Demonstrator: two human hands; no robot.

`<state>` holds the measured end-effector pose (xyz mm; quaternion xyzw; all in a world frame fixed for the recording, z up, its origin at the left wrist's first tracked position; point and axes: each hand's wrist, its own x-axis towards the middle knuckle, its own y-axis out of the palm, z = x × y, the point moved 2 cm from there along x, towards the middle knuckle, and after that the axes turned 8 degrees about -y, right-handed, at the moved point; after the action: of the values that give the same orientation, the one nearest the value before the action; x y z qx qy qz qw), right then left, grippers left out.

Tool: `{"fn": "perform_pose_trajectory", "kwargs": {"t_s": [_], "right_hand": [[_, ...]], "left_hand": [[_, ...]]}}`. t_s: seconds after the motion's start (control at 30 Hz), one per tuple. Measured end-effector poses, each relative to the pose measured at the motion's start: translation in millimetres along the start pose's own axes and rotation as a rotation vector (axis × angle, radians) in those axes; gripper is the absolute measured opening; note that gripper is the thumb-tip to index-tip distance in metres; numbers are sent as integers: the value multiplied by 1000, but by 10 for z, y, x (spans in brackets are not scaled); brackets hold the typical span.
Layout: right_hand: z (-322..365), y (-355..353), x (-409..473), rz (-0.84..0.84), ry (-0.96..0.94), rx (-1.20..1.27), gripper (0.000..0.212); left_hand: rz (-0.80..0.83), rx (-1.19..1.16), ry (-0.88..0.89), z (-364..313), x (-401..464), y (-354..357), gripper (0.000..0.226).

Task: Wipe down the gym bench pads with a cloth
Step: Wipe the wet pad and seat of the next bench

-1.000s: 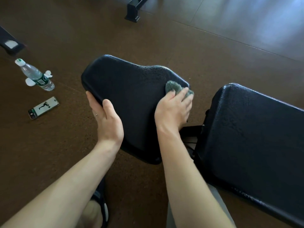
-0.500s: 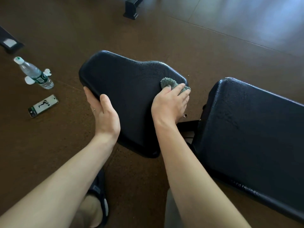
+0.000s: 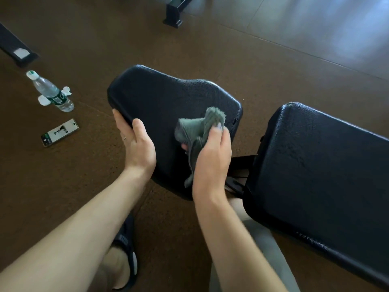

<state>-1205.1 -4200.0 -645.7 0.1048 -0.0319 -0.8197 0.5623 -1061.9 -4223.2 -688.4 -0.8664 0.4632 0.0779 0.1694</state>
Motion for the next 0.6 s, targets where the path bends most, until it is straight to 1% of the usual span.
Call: {"fn": "perform_pose_trajectory", "kwargs": {"t_s": [0.03,0.07,0.1,0.17,0.3,0.37,0.43,0.5,0.53,0.6], "right_hand": [[68,47,68,35,112,137,24],[118,83,109,64,173,186,28],[155,107,125,98,182,158,35],[167,92,126,136,98,-38,40],[42,4,214,139,-99,-396,34],[-56,-17,257,120,-215,-676,35],[-160,-56,266,68,-320,-936,44],[-199,-57,184,28,-395,-1021,54],[-227,-39,122,55,-438,-1034,57],[-306,13,-4,167,-501,-1082,56]], "left_hand": [[1,-8,-6,5,5,-2,73],[3,-17,-7,0,0,-3,72],[2,-17,-6,-12,-9,-4,72],[-10,-2,13,-28,-20,-3,71],[-35,19,27,-62,-41,10,64],[-25,23,23,-58,-50,7,63],[-10,16,17,-55,-64,10,62],[-8,11,15,-61,-69,20,60],[-11,9,18,-62,-69,25,60],[-18,9,29,-62,-68,26,60]]}}
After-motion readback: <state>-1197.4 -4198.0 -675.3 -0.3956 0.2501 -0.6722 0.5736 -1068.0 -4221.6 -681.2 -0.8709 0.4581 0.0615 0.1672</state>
